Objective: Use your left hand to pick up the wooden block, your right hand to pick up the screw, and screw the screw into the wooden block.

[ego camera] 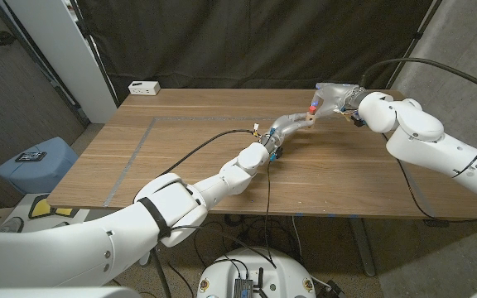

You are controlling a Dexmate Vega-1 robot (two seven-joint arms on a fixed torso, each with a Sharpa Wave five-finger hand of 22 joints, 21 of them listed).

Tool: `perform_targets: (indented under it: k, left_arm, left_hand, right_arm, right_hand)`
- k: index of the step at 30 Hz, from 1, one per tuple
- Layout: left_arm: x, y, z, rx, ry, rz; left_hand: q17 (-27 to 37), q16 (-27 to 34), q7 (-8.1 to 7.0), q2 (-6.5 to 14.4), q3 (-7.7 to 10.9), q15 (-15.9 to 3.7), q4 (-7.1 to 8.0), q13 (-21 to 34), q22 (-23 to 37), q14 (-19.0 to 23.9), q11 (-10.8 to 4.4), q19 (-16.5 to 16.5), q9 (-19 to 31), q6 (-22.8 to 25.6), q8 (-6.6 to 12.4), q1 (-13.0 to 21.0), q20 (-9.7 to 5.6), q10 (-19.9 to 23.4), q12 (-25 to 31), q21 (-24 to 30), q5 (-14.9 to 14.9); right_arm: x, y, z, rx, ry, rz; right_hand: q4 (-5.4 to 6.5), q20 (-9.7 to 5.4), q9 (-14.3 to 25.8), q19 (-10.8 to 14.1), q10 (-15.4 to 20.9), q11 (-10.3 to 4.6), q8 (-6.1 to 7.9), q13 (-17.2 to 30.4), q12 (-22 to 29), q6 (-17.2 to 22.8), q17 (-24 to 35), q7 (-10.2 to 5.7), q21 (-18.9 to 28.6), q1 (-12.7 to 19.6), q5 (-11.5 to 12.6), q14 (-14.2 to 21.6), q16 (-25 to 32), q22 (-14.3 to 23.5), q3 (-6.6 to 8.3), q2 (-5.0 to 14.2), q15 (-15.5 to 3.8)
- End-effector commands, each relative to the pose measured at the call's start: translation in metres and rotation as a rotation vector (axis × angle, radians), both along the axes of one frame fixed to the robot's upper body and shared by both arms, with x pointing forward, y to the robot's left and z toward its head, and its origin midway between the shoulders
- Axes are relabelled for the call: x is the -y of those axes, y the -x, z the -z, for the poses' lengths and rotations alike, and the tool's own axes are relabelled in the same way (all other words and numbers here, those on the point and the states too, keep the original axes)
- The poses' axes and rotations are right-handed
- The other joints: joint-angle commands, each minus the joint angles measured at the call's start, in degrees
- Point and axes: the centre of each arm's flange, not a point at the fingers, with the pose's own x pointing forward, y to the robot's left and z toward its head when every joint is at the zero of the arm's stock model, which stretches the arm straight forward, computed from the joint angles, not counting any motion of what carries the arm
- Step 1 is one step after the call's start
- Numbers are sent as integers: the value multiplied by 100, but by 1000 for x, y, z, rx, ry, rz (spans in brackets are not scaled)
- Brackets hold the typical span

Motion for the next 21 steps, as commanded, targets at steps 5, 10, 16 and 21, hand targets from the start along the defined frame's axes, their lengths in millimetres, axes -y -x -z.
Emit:
perform_targets:
  k: [5,10,16,21]
  left_arm:
    - [0,0,0,0,-10,2]
    - [1,-1,0,-3,-15,7]
    - [1,-2,0,-11,-18,6]
    - [1,-3,0,-14,-22,4]
  left_hand:
    - [13,9,-47,-3,27,-138,3,26,23,24,-8,23,5,86,44,-47,42,-13,48,34,7]
    - [11,11,-36,-6,33,-153,-6,24,23,33,-5,21,4,82,44,-54,54,-17,47,33,7]
    - [8,9,-45,-13,41,-162,-22,23,23,36,-4,24,3,87,46,-56,54,-8,53,34,7]
    - [-2,12,-43,-63,47,-206,-75,-2,22,63,-2,31,-2,210,91,-44,-1,52,66,36,7]
  right_arm:
    - [-1,7,-12,-16,5,-15]
    - [-2,6,-17,-24,11,-17]
    - [-2,4,-20,-31,11,-21]
    - [-2,3,-23,-32,3,-26]
  right_hand:
    - [12,-3,-13,-59,-91,-1,-50,18,-2,-55,14,1,-10,-3,-14,-54,-19,13,-6,-37,36]
    - [12,5,-27,-90,-129,18,-90,20,-10,-130,13,29,-15,6,-9,-103,-33,13,-2,-27,45]
    - [15,24,-40,-111,-157,16,-117,22,-14,-171,12,37,-17,7,-5,-117,-32,13,-1,-18,60]
    - [26,24,-51,-119,-169,37,-135,24,-11,-189,13,50,-14,-6,-3,-126,-29,14,-3,-8,68]
